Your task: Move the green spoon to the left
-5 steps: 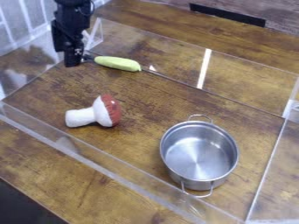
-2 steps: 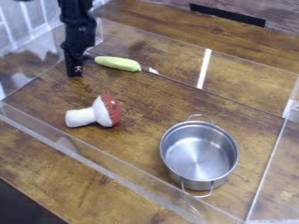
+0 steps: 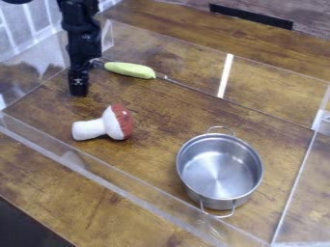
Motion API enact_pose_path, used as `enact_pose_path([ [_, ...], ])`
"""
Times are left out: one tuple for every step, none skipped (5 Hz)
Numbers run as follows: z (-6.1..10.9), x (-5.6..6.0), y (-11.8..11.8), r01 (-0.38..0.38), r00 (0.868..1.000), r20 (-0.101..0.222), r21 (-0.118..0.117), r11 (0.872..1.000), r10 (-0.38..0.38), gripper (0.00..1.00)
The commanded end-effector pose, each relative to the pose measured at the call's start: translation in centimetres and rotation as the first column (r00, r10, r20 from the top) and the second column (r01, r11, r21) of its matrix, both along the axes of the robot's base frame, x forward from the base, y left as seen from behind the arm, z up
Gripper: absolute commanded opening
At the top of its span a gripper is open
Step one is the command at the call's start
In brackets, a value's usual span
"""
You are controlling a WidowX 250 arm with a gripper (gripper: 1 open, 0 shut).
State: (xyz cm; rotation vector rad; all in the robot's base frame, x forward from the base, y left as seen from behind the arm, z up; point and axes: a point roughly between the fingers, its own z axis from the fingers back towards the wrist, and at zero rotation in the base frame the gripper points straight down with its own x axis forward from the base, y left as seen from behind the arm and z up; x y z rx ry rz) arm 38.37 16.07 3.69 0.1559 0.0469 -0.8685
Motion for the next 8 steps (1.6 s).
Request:
enact_pose_path([
  [6.1, 1.0, -2.2, 0.085, 0.987, 0.131, 0.065, 0.994, -0.093, 1.00],
  [7.8, 1.6, -4.2, 0.140, 0.975, 0.160, 0.085, 0.987, -0.152, 1.00],
  [9.5, 2.7, -4.5, 0.166, 0.966, 0.181, 0.107, 0.980, -0.184, 1.00],
  [11.1, 4.1, -5.2, 0.190, 0.956, 0.202, 0.130, 0.973, -0.213, 0.00],
  [9.7, 5.4, -6.1, 0.224, 0.944, 0.222, 0.115, 0.968, -0.245, 0.00],
  [8.6, 6.4, -7.1, 0.208, 0.949, 0.220, 0.100, 0.973, -0.226, 0.00],
  [8.2, 7.0, -7.5, 0.290, 0.925, 0.229, 0.084, 0.953, -0.301, 0.00],
  [7.3, 7.3, -7.2, 0.374, 0.894, 0.238, 0.070, 0.925, -0.380, 0.00],
])
